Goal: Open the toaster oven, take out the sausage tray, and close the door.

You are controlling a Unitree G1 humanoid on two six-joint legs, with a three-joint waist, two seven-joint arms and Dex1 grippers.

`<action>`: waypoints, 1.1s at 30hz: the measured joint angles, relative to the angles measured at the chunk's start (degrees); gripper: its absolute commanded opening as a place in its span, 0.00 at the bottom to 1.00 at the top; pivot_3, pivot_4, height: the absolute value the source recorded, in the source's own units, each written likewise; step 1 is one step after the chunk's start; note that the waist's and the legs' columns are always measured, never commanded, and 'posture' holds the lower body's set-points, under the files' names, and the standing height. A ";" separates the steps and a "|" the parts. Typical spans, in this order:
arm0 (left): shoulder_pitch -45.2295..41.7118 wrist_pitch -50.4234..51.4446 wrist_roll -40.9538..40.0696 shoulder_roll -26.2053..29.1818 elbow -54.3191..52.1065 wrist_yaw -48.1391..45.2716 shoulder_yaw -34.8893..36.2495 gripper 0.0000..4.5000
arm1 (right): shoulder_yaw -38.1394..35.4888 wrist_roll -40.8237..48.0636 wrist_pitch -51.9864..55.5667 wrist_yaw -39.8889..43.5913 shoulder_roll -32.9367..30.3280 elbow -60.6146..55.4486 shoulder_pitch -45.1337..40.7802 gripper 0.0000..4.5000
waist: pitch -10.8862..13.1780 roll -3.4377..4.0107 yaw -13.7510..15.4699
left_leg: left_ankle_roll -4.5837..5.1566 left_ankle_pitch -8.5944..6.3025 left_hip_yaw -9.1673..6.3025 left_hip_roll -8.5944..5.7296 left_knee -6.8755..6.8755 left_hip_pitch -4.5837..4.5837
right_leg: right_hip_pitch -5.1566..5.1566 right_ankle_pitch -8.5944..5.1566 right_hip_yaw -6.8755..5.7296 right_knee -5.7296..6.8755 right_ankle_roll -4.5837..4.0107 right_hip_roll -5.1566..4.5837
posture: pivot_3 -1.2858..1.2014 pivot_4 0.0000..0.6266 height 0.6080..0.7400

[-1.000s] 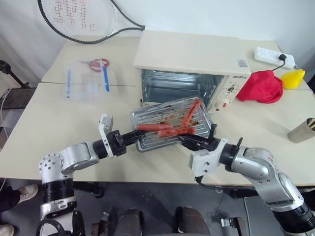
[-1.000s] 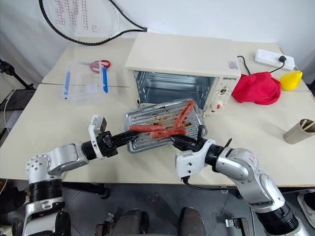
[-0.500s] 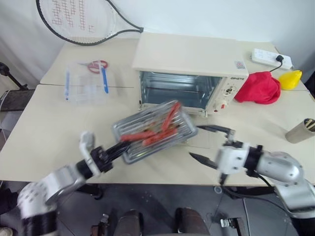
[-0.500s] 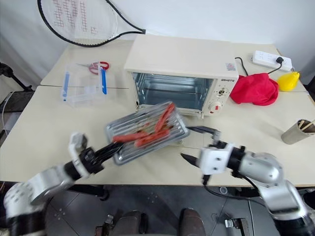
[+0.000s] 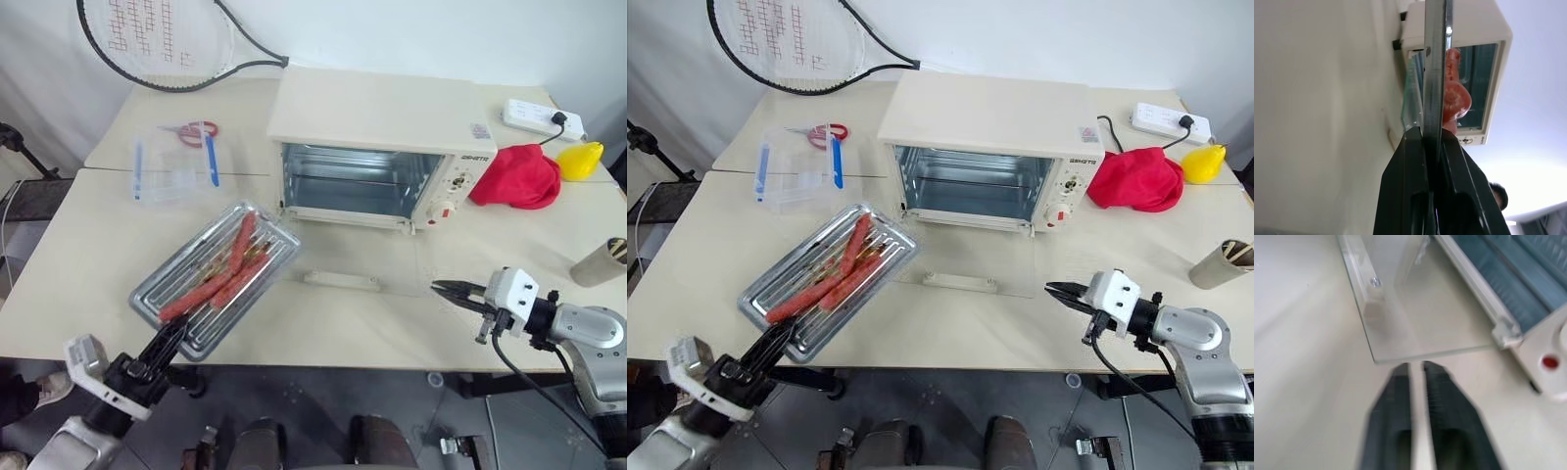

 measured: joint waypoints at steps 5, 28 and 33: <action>0.24 -8.25 -0.10 -8.17 -2.19 1.68 1.66 0.00 | 3.56 -0.58 3.82 2.56 1.24 8.03 -5.68 0.00 | -0.01 0.02 0.12 | 0.01 -0.02 -0.01 0.00 0.01 0.05 | 0.11 0.03 -0.05 -0.12 -0.05 -0.01 | 0.52 0.24 1.00; -3.81 -9.68 -0.30 -10.04 -3.11 4.66 1.64 0.00 | -3.48 15.53 17.81 0.85 8.98 -2.76 -14.54 0.00 | 0.06 0.13 0.12 | 0.02 -0.08 -0.14 -0.02 0.02 -0.18 | 0.05 0.08 -0.17 -0.31 -0.02 0.05 | 0.52 0.24 1.00; -3.66 -7.47 -0.30 -7.05 -3.07 2.52 1.59 0.00 | -5.76 19.78 24.00 -2.68 8.97 -6.41 -19.45 0.00 | 0.05 0.14 0.12 | 0.01 -0.09 -0.16 0.00 -0.03 -0.19 | 0.02 0.08 -0.18 -0.35 -0.02 0.06 | 0.52 0.24 1.00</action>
